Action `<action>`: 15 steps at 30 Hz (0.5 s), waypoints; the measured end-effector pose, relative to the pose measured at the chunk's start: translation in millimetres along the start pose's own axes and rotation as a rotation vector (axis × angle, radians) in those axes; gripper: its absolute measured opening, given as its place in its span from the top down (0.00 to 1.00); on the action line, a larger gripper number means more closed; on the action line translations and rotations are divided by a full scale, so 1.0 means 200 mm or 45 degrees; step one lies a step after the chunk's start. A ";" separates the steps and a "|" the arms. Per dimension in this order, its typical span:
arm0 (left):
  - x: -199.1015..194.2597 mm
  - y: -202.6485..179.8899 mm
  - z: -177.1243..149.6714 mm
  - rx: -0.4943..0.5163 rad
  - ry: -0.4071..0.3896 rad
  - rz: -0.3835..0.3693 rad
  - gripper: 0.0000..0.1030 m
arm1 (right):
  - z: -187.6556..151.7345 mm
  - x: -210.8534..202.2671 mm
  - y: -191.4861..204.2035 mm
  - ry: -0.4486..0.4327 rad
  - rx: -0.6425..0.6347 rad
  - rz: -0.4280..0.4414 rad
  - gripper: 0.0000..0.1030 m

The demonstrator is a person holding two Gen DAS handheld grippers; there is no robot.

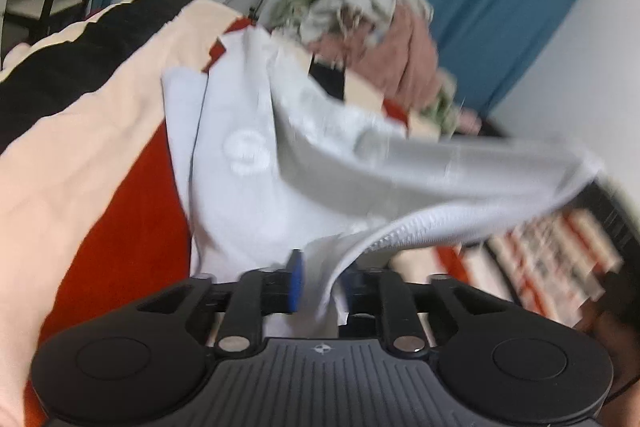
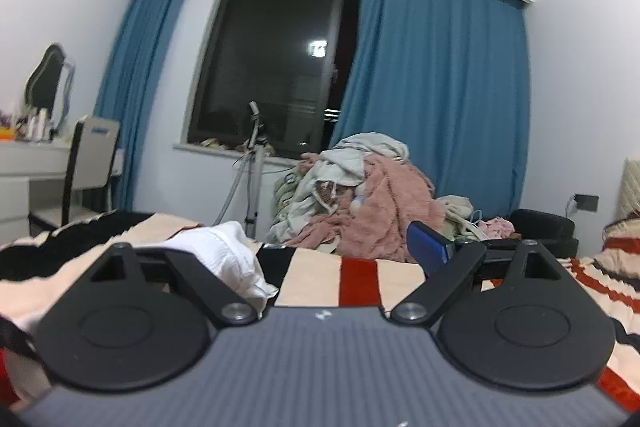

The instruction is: Fold clothes

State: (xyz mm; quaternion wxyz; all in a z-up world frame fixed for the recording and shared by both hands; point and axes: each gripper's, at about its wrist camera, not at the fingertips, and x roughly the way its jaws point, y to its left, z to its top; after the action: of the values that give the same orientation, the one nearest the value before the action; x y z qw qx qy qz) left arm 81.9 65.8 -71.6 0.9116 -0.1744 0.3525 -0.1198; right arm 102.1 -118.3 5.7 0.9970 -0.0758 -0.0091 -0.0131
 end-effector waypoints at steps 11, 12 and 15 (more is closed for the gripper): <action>0.04 -0.22 -0.03 0.080 -0.204 0.364 0.20 | 0.05 -0.08 0.05 0.017 0.017 -0.037 0.12; 0.01 -0.20 -0.04 0.054 -0.210 0.382 0.18 | 0.05 -0.07 0.03 0.025 0.028 -0.065 0.12; -0.12 -0.17 -0.09 -0.015 -0.204 0.432 0.08 | 0.03 -0.05 -0.02 0.061 0.083 -0.123 0.12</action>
State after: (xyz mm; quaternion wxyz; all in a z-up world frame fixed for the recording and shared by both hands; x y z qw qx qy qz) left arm 49.1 39.3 -56.7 0.9428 -0.1267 0.3039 0.0519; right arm 91.9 -120.8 13.0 0.9971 -0.0426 0.0108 -0.0627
